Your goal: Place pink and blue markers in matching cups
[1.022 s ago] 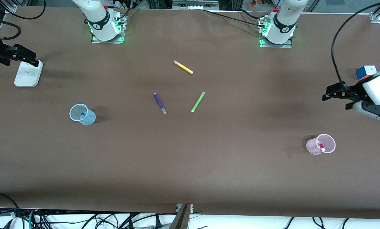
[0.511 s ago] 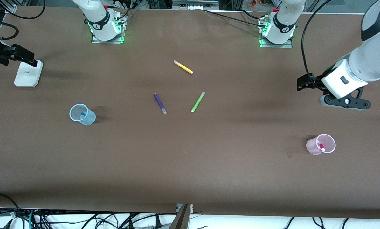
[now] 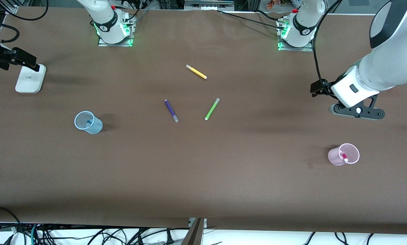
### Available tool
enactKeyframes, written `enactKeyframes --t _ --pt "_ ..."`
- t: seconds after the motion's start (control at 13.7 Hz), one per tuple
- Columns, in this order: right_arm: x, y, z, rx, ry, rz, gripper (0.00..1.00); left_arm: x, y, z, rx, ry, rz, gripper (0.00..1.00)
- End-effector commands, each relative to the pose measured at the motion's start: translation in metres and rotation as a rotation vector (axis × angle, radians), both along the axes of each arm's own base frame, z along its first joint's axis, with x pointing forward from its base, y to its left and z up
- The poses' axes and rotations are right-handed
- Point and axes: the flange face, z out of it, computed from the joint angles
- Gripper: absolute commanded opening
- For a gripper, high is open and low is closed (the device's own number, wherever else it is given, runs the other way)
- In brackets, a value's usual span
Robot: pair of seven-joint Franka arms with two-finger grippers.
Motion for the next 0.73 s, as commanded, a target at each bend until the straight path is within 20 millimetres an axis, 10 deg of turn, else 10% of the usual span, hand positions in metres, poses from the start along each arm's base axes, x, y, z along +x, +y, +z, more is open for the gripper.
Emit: enactKeyframes --t 0.0,0.66 --pt "0.000 -0.001 0.006 -0.004 0.004 -0.004 1.00 -0.019 0.024 0.021 -0.005 -0.053 -0.032 1.00" --pt "0.000 -0.001 0.006 -0.009 0.006 -0.003 1.00 -0.038 0.026 0.009 0.003 -0.071 -0.073 1.00"
